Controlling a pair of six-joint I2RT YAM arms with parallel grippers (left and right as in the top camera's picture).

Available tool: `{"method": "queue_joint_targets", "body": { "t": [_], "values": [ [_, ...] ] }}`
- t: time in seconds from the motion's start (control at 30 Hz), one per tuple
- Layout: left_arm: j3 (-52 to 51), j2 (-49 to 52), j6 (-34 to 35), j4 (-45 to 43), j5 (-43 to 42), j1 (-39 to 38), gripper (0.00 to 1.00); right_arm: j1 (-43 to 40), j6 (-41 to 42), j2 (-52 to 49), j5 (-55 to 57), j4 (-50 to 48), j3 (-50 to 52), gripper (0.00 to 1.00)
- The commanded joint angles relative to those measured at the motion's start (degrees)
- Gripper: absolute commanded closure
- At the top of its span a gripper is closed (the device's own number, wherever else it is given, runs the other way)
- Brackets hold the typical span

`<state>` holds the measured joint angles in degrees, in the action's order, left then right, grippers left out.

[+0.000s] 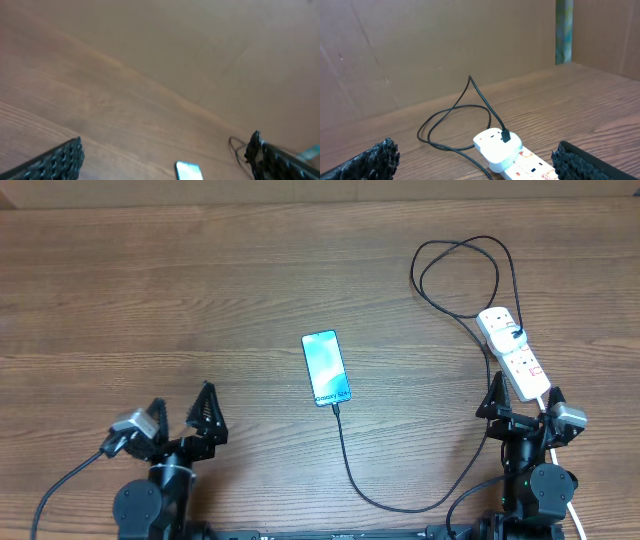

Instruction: Plug charger to phone and switch on socket

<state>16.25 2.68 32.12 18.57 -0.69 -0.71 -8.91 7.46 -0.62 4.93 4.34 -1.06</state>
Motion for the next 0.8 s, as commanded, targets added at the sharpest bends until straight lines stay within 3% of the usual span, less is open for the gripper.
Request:
{"method": "queue_joint_targets", "body": {
  "t": [0.0,0.13,0.3,0.53,0.67,0.77],
  "values": [
    [-6.4,-2.3,-5.2,-7.9,-4.8,1.7,0.00,0.2,-0.3,0.5,0.1,-0.2,0.6,0.00],
    [-11.5,-2.5,-11.6,-17.8,-4.9,1.9,0.01,0.2,-0.3,0.5,0.1,-0.2,0.6,0.00],
    [-16.0,-2.5,-16.6,-22.1,-4.8,2.1,0.01,0.2,-0.3,0.5,0.1,-0.2,0.6,0.00],
    [-16.0,-2.5,-22.2,-21.2,-5.0,3.5,0.00,0.2,-0.3,0.5,0.1,-0.2,0.6,0.00],
    [-16.0,-2.5,-23.6,-14.0,-4.8,3.8,0.00,0.2,-0.3,0.5,0.1,-0.2,0.6,0.00],
    [-16.0,-2.5,-26.9,-14.4,-5.3,3.8,0.00,0.2,-0.3,0.5,0.1,-0.2,0.6,0.00]
  ]
}}
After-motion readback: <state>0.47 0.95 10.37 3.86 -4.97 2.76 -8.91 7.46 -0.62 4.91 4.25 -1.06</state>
